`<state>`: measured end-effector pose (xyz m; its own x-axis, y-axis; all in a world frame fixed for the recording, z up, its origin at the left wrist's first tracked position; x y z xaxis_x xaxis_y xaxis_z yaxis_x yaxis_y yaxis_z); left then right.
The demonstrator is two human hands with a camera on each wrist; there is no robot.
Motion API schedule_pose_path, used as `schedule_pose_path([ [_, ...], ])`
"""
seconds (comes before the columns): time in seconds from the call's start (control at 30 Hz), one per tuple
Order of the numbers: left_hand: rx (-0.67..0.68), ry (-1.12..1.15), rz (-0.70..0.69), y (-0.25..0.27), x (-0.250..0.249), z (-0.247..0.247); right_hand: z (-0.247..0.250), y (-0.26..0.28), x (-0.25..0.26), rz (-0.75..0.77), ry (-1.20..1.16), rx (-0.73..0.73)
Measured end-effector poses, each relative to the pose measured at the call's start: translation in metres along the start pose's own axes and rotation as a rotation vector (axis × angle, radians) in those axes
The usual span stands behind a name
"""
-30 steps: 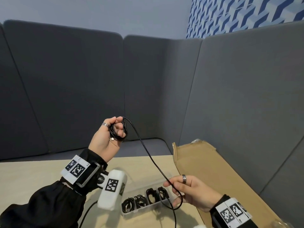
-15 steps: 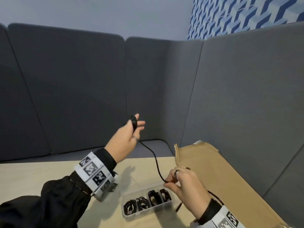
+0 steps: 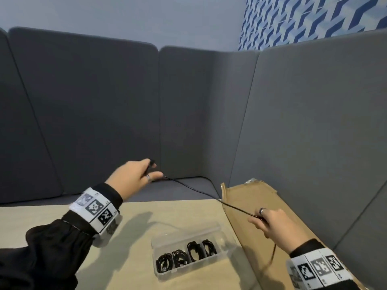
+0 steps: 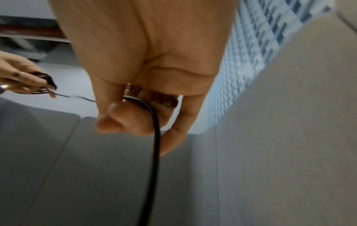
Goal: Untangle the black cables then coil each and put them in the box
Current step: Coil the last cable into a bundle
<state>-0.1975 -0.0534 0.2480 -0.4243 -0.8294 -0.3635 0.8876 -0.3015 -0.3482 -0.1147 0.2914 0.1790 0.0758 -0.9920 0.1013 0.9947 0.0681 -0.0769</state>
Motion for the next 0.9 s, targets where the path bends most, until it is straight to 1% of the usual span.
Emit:
schedule_pose_path([
  [0.1,-0.089,-0.044,0.067,0.000,0.004,0.016,-0.014,0.007,-0.010,0.019,-0.349,0.067],
  [0.13,-0.106,-0.017,0.080,0.000,0.003,0.019,-0.014,0.009,-0.008,0.020,-0.478,0.086],
  [0.2,-0.098,0.131,0.109,0.000,0.004,0.019,-0.009,0.014,-0.003,0.011,-0.711,0.096],
  [0.27,0.012,0.346,0.124,0.001,0.001,0.012,0.001,0.013,-0.005,0.026,-0.848,-0.020],
  [0.33,0.139,0.547,0.111,0.006,-0.012,0.002,0.012,0.010,-0.012,0.024,-0.920,-0.189],
  [0.4,0.277,0.699,0.119,0.012,-0.025,-0.011,0.023,0.005,-0.017,-0.031,-0.974,-0.359],
  [0.43,0.373,0.751,0.120,0.017,-0.031,-0.018,0.028,0.003,-0.021,-0.081,-0.983,-0.444],
  [0.5,0.594,0.777,0.088,0.031,-0.046,-0.032,0.041,0.000,-0.031,-0.205,-0.963,-0.603],
  [0.57,0.780,0.823,-0.007,0.046,-0.065,-0.040,0.055,0.000,-0.037,-0.288,-0.907,-0.727],
  [0.6,0.863,0.906,-0.062,0.053,-0.076,-0.042,0.060,-0.001,-0.038,-0.315,-0.875,-0.759],
  [0.67,0.967,1.168,-0.181,0.063,-0.098,-0.038,0.068,-0.005,-0.037,-0.335,-0.773,-0.786],
  [0.7,0.980,1.321,-0.243,0.066,-0.109,-0.032,0.067,-0.008,-0.035,-0.336,-0.712,-0.766],
  [0.73,0.941,1.463,-0.278,0.066,-0.118,-0.024,0.063,-0.012,-0.030,-0.333,-0.646,-0.710],
  [0.77,0.842,1.578,-0.269,0.064,-0.125,-0.016,0.052,-0.018,-0.025,-0.318,-0.588,-0.613],
  [0.8,0.691,1.665,-0.219,0.058,-0.126,-0.008,0.033,-0.024,-0.019,-0.289,-0.548,-0.465],
  [0.83,0.518,1.743,-0.136,0.051,-0.124,-0.001,0.013,-0.027,-0.008,-0.220,-0.518,-0.296],
  [0.87,0.345,1.821,-0.068,0.044,-0.118,0.004,-0.010,-0.026,0.007,-0.125,-0.491,-0.121],
  [0.9,0.216,1.880,-0.041,0.037,-0.112,0.008,-0.031,-0.019,0.026,0.000,-0.445,0.021],
])
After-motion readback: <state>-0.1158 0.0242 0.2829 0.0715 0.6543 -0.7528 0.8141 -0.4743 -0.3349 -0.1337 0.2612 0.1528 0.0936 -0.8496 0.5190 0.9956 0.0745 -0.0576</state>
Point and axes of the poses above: each hand's wrist, its own y-axis away from the middle knuckle, its own z-axis out of the back of the hand, x = y × z, the point moved 6 cm from there along -y, towards the middle knuckle, and after that the axes turned 5 degrees about y, right-handed, at the moved point
